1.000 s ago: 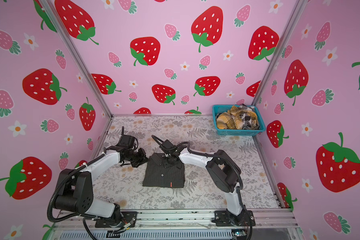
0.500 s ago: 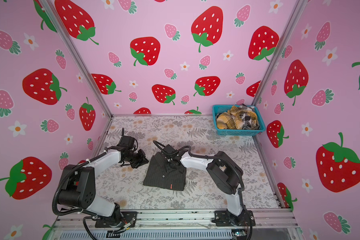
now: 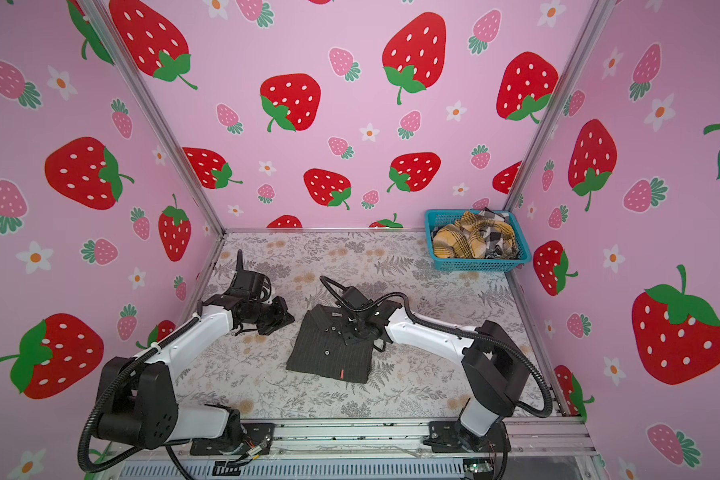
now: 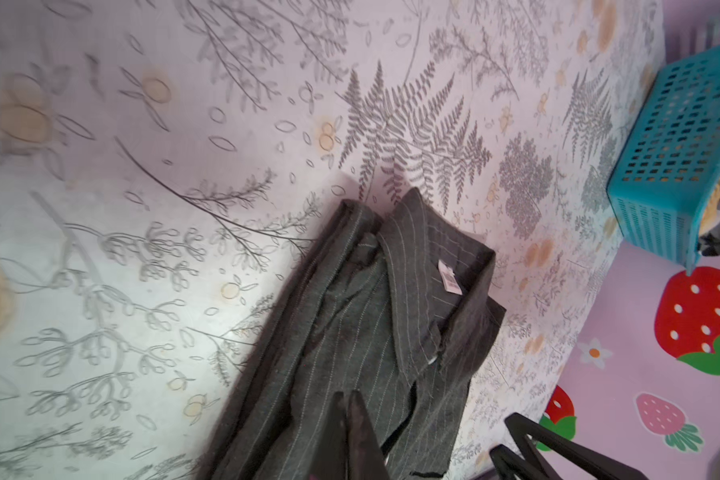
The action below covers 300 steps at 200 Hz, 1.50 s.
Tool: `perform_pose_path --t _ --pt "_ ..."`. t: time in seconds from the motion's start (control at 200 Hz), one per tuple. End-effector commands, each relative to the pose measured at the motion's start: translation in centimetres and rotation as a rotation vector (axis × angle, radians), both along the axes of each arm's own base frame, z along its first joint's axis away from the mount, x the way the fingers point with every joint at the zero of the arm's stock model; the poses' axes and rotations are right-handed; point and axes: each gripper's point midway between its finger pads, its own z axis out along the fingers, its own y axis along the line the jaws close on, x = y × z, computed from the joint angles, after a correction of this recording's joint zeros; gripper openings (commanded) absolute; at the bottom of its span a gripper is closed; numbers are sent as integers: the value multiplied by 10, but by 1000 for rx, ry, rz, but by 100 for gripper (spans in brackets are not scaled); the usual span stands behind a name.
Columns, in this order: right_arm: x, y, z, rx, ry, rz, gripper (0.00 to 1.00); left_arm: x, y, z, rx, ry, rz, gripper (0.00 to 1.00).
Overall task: Fold and stack the long sleeve shirts
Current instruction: 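Grasp the folded shirt's sides with both grippers and square it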
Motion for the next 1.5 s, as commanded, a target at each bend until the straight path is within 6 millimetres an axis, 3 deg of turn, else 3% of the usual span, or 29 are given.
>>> perform_pose_path --t 0.0,0.175,0.36,0.485,0.57,0.695,0.805,0.945,1.02,1.125,1.23,1.3,1.4,1.495 --pt "-27 -15 -24 -38 93 -28 37 -23 -17 -14 -72 74 -21 7" --pt "-46 -22 -53 -69 174 -62 33 -35 -32 -32 -59 106 -47 0" --pt "-44 -81 -88 -304 202 -227 24 -50 -32 -58 -13 164 -49 0" --pt "-38 -89 -99 -273 254 -253 24 -62 -35 -81 -16 224 -46 0" --pt "-31 -86 -96 -263 240 -245 23 -67 -42 -86 -26 240 -58 0" --pt "-18 -77 -79 -229 183 -233 23 -57 -47 -69 -33 188 -64 0" --pt "-9 -70 -60 -198 139 -224 23 -37 -41 -31 29 77 -91 0" --pt "-1 -71 -35 -184 82 -229 25 -18 -18 25 173 -123 -90 0" --pt "2 -68 -19 -132 53 -225 29 -17 4 45 272 -221 -56 0" --pt "-2 -59 -2 -34 40 -198 34 -29 19 43 269 -203 -51 0" --pt "-15 -51 -2 6 79 -152 36 -53 12 21 93 -32 -79 0" --pt "-25 -48 -6 -5 90 -125 36 -64 5 8 -14 27 -68 21" --pt "-39 -42 -14 -17 102 -94 35 -71 15 -3 5 47 -10 44" --pt "-49 -40 -26 -32 127 -90 29 -71 19 -9 -46 65 42 53"
